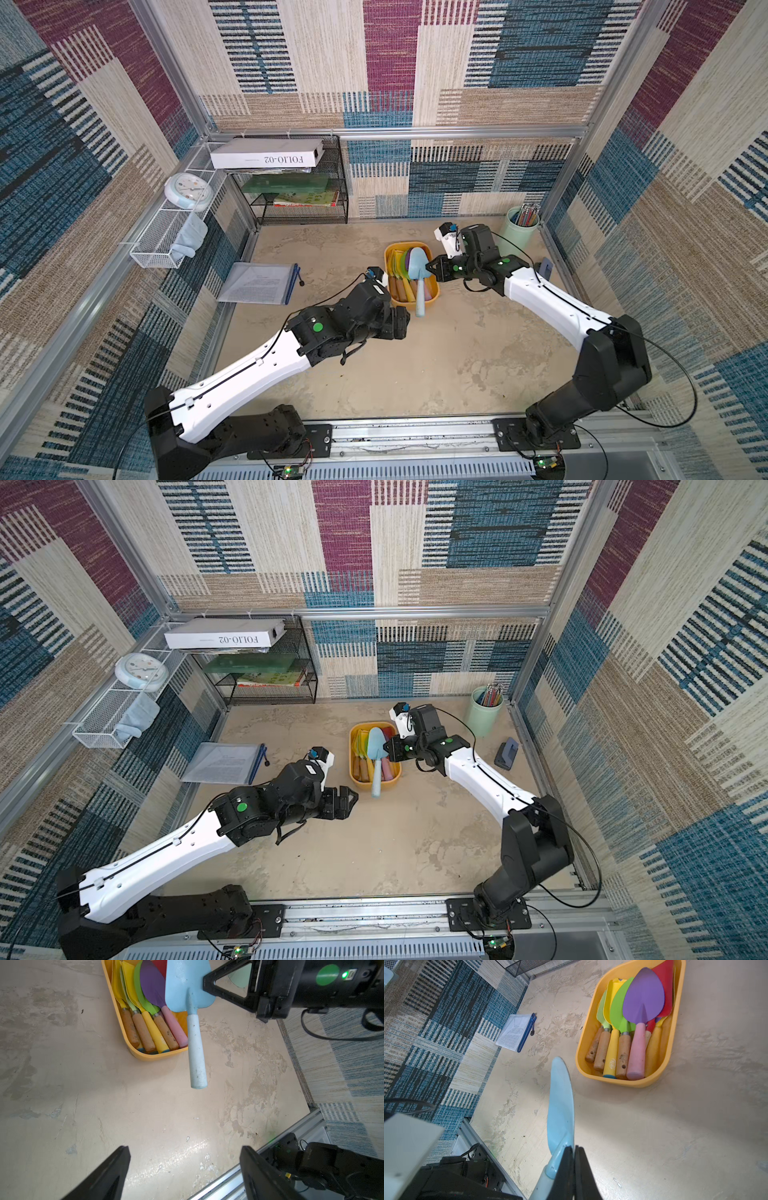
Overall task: Put the shovel into the storage box
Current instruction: Place the shovel in the storage box.
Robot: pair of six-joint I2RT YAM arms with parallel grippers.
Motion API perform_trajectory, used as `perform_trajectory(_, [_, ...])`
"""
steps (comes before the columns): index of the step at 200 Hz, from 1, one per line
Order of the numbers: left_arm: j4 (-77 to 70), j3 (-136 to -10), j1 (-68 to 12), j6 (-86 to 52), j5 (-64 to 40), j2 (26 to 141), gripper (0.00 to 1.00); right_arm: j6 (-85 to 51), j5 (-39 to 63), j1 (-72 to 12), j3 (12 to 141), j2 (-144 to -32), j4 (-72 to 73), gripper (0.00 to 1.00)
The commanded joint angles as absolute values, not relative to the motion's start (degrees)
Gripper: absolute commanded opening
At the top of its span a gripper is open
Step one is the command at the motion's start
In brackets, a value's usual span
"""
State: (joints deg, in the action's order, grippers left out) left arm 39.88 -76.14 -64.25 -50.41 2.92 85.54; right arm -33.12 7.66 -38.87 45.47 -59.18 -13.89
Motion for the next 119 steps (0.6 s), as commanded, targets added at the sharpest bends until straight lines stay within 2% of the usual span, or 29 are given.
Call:
perform_trajectory(1, [41.0,-76.8,-64.2,-48.5,3.9,85.5,0.65,-31.7,6.8,-38.4,47.2,-60.4,-13.5,0.0])
perform_trajectory(46, [40.3,-75.2,-64.2,-45.2,6.2,81.5,0.67,-27.7,8.7,-34.8,52.6,-66.5,-13.9,0.0])
perform_trajectory(77, [41.8,-73.7,-62.8,-42.8,10.5,76.5,0.74,-23.1,12.7,-31.5,58.2,-73.7,-13.9,0.0])
perform_trajectory(119, [38.4,-67.7,-55.6,-39.0,8.5,68.3,0.85,-14.3,20.2,-27.8,68.5,-86.1,-15.6,0.0])
